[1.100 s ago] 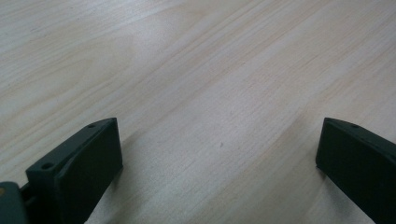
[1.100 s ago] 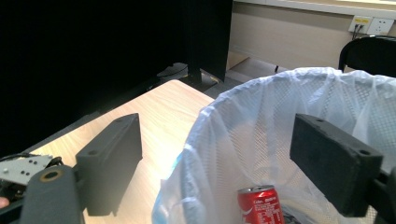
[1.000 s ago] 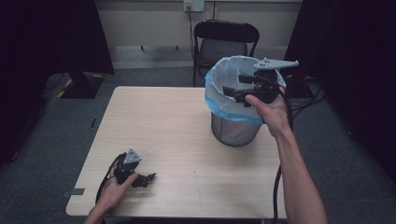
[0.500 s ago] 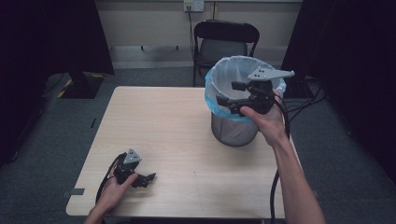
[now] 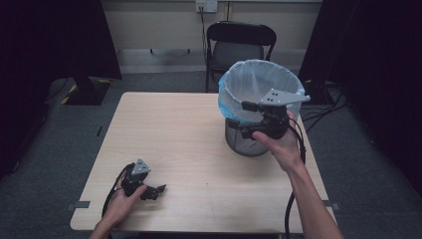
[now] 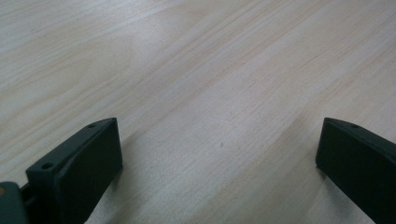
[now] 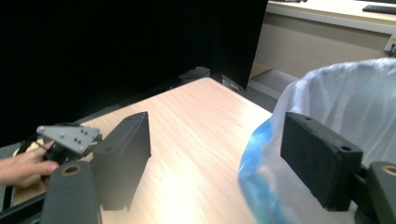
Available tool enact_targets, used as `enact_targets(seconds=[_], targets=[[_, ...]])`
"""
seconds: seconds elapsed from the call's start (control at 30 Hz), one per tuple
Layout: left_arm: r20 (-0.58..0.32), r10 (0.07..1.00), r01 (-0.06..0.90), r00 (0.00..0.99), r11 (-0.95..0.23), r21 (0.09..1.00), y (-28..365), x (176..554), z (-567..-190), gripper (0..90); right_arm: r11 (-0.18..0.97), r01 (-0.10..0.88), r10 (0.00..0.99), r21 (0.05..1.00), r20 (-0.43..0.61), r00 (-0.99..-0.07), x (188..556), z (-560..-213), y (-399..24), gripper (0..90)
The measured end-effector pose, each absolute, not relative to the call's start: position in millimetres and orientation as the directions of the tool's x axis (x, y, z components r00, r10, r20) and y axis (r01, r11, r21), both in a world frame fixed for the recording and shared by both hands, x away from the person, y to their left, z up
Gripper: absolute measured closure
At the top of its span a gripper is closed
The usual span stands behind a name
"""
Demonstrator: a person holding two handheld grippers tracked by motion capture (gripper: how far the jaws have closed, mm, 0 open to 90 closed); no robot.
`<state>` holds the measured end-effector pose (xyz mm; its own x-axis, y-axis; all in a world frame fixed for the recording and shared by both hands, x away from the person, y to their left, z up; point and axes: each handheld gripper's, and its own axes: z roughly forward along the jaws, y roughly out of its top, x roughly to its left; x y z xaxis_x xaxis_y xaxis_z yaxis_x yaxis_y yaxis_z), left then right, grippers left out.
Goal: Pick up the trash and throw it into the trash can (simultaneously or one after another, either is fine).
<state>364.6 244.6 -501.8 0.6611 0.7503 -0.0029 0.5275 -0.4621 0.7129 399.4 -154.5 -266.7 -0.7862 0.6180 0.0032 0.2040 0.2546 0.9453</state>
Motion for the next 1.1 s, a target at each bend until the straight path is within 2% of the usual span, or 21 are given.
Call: enact_targets(seconds=[0.33,0.7,1.1], targets=[[-0.003,0.750,0.528,0.661,-0.462,0.713,244.6,364.6,-501.8,0.0,0.272,0.226,0.602,0.935,0.018,-0.799,383.4,-288.2,-153.7,28.9],[-0.003,0.751,0.528,0.661,-0.462,0.713,244.6,364.6,-501.8,0.0,0.292,0.265,0.596,0.919,0.041,-0.802,369.7,-315.9,-158.1,26.5],[-0.003,0.751,0.528,0.661,-0.462,0.713,244.6,364.6,-501.8,0.0,0.336,0.335,0.640,0.880,0.048,-0.767,364.1,-355.9,-164.8,21.6]])
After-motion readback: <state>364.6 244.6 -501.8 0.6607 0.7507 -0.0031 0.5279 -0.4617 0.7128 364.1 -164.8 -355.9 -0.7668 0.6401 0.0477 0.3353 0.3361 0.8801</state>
